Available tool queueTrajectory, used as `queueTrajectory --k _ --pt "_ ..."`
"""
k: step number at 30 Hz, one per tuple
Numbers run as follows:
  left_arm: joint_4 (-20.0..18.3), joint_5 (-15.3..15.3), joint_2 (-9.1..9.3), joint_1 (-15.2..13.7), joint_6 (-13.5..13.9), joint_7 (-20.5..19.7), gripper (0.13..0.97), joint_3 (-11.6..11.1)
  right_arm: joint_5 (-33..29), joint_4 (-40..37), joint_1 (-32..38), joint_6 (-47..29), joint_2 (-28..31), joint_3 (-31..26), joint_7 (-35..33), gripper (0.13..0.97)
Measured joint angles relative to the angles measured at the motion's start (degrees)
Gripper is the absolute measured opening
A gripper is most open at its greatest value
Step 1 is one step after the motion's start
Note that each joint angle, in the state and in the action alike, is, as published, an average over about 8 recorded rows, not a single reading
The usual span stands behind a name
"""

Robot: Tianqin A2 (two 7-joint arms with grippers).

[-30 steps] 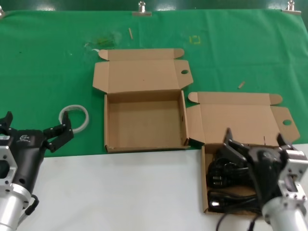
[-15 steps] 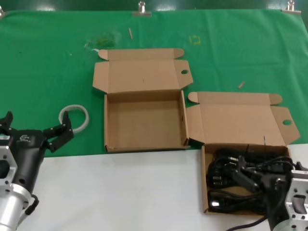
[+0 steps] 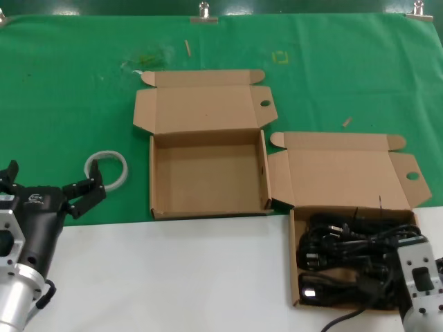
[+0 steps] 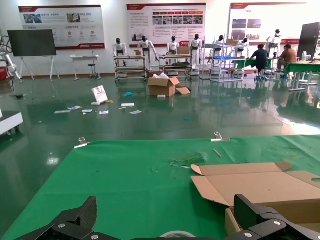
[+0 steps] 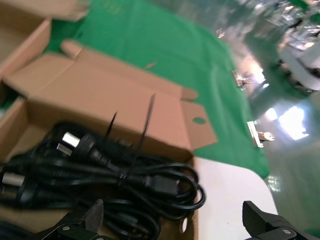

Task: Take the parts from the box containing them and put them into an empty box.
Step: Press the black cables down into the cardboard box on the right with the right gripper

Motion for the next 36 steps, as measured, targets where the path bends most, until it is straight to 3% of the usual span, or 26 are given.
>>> queueTrajectory --k 9,23,30,36 --pt "0.00 0.01 0.00 0.00 0.00 -0.01 0.965 0.00 6.74 -3.65 7.21 6.04 0.00 -0.10 -20.84 0.966" --pt "0.00 0.01 0.00 0.00 0.00 0.00 0.965 0.00 7.55 -10.33 13.67 6.53 0.00 3.92 -39.99 0.966" --pt "0.00 0.01 0.00 0.00 0.00 0.01 0.965 0.00 7.57 -11.44 14.16 5.78 0.00 5.27 -42.23 0.935" --pt "0.00 0.01 0.00 0.00 0.00 0.01 0.965 0.00 7.58 -11.93 14.51 4.61 -0.13 0.73 -35.57 0.880"
